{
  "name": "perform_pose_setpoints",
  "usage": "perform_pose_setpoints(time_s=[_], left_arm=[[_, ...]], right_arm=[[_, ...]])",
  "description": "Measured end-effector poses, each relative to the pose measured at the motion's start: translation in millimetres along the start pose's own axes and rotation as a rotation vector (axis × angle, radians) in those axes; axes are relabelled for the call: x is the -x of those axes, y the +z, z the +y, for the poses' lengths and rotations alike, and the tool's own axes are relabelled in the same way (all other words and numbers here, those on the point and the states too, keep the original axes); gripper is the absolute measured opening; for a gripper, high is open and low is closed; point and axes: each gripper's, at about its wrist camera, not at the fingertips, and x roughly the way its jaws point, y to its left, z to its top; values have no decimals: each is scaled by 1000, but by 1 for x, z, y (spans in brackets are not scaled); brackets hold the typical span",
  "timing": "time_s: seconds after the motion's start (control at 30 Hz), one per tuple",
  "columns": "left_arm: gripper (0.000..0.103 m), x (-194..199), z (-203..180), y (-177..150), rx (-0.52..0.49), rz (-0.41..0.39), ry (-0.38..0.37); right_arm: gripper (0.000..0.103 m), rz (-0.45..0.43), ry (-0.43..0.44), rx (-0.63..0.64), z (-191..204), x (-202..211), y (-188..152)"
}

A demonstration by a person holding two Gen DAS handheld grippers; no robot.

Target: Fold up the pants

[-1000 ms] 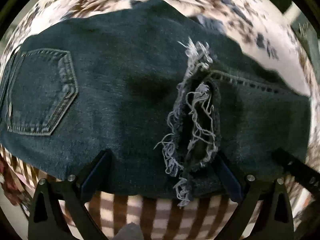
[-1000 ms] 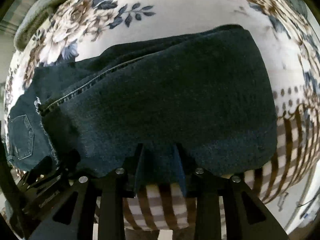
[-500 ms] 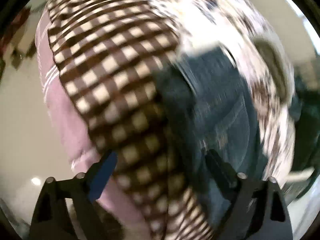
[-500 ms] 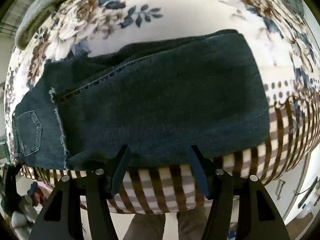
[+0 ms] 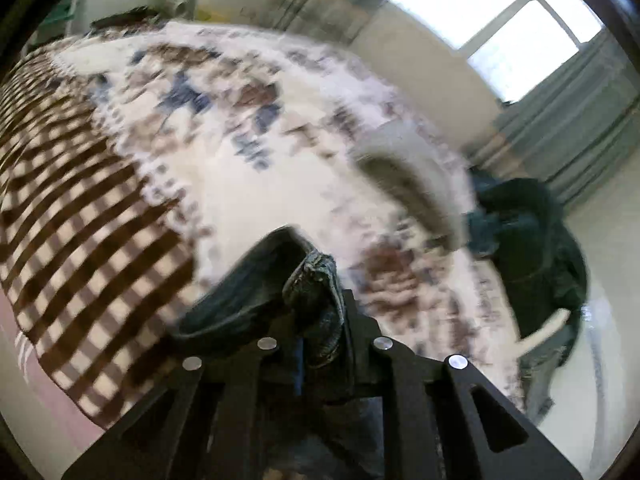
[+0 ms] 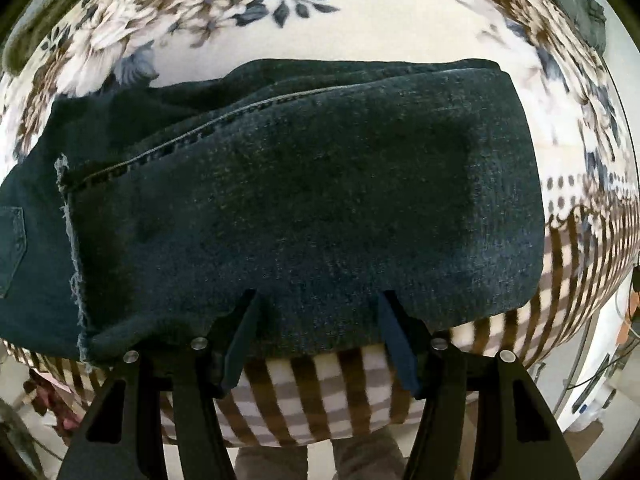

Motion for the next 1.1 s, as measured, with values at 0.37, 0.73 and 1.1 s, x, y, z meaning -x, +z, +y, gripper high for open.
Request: perform_pose_setpoints(time_s=[0.37,0.73,1.1], left_arm=[[88,25,91,-36,317,86,-5],[40,-16,70,-45,228,95,47],[31,4,40,-41,154,14,132]], right_arm=[[63,20,27,-22,-25,3,9],[63,31,19,-43,-25,1,12],[64,31,15,-32,-24,-8,16]])
